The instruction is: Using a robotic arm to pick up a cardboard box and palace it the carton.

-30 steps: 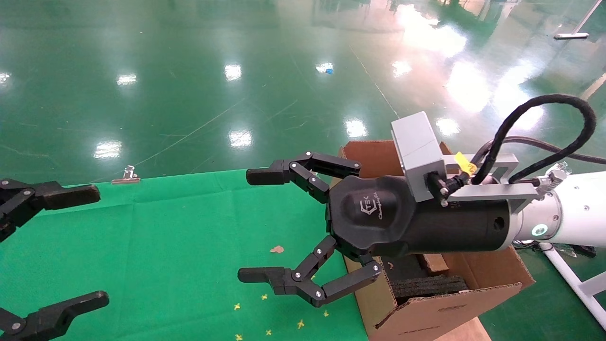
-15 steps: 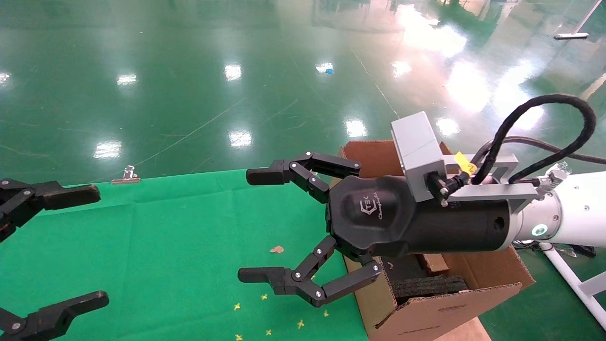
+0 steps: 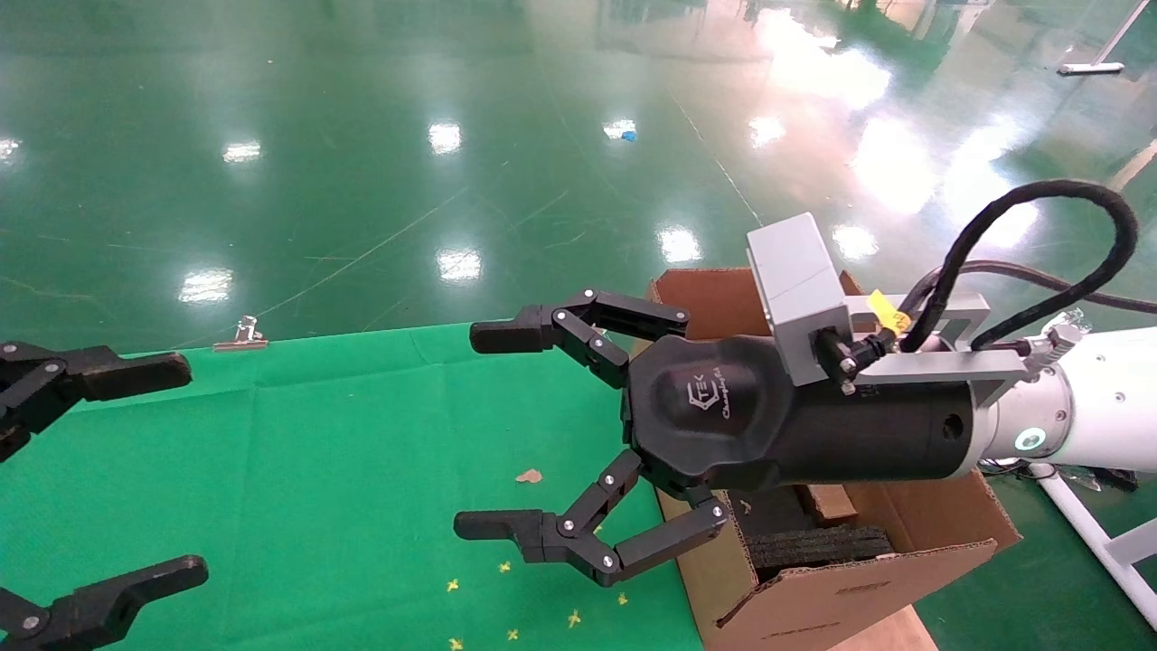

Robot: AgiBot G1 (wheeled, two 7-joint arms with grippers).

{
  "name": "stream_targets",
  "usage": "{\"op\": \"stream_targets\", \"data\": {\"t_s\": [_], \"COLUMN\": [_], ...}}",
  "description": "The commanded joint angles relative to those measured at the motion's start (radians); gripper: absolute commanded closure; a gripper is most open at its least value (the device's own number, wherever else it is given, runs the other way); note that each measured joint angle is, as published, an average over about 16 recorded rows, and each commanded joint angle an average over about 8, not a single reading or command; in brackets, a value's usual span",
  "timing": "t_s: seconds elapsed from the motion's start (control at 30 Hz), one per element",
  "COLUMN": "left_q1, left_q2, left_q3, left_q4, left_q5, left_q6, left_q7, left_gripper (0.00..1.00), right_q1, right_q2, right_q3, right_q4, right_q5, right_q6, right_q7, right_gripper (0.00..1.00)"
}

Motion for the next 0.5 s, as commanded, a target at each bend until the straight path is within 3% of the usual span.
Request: {"op": "stream_targets", "data": {"t_s": [0.03, 0.5], "left_q1": [0.0, 0.0], "left_q2": [0.0, 0.0], "left_q3": [0.0, 0.0], "left_q4": [0.0, 0.0], "left_q5": [0.0, 0.0], "left_q6": [0.0, 0.0], "left_q7": [0.0, 0.0], "left_gripper": [0.0, 0.0], "right_q1": [0.0, 0.0], "right_q2": [0.0, 0.0], "right_q3": [0.0, 0.0], "right_q4": [0.0, 0.0], "right_q5": [0.0, 0.0], "right_q6": [0.0, 0.0], "right_q7": [0.0, 0.0], "right_gripper": [0.0, 0.0]}}
